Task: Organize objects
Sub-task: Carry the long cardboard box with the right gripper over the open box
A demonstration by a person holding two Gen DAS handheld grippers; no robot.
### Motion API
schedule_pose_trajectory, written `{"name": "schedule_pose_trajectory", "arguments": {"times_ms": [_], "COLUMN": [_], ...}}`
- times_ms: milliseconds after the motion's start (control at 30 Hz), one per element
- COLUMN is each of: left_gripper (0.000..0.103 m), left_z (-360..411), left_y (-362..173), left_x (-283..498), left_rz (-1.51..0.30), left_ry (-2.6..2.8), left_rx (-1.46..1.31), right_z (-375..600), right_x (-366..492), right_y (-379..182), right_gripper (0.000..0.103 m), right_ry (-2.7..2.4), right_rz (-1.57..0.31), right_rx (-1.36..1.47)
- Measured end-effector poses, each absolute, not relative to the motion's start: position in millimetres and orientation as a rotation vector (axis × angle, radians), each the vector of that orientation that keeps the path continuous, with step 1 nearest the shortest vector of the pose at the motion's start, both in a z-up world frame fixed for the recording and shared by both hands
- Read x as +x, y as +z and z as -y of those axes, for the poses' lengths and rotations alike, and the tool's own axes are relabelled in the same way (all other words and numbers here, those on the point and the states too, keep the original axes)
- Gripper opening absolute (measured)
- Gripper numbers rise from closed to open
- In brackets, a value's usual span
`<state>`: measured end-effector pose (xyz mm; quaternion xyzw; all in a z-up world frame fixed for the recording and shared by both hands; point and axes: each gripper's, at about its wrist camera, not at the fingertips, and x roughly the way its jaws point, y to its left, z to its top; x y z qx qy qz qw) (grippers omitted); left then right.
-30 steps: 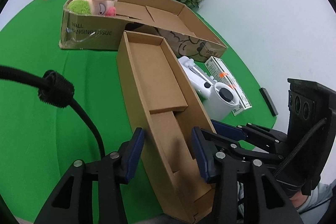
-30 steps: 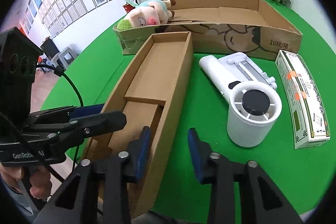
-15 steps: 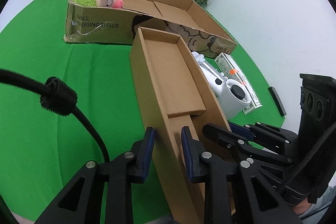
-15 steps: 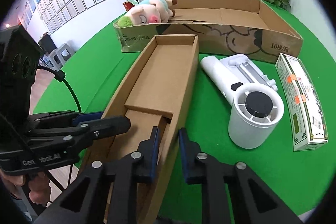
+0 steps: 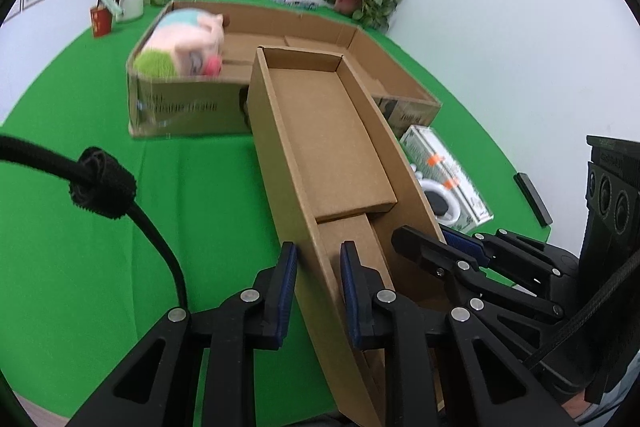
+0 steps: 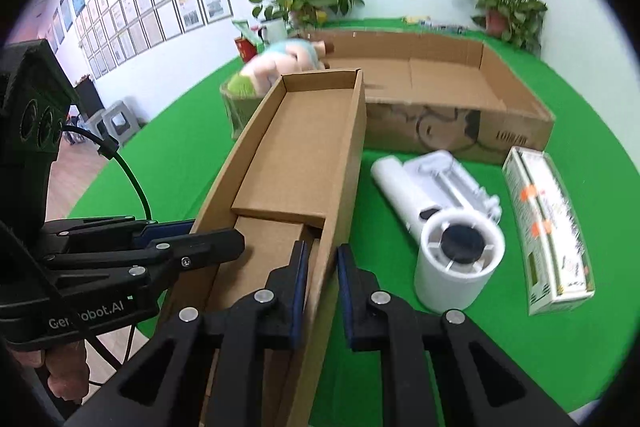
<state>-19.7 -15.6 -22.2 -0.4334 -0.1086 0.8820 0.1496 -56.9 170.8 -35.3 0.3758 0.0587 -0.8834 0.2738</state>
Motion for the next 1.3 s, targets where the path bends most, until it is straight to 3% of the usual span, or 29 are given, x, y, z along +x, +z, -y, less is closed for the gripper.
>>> {"name": "schedule_pose_trajectory", "arguments": {"times_ms": [600, 1300], "left_gripper": [0.018, 0.016], "left_z": [-13.3, -16.5], "left_y": [70.2, 144.5], "left_x": [-71.6, -200.4], "left_rz": [0.193, 0.110], "left_ry": [2.638, 2.724], "left_rx": [-0.990, -0.898], "right_z": [-179.2, -155.2], "right_x": [-104.8, -187.6], "right_y": [22.3, 76.7], "right_gripper": [0.013, 0.013], "right_ry": [-2.507, -2.528], "right_rz": [-0.098, -0.138], "right_rx": [0.775, 0.604]}}
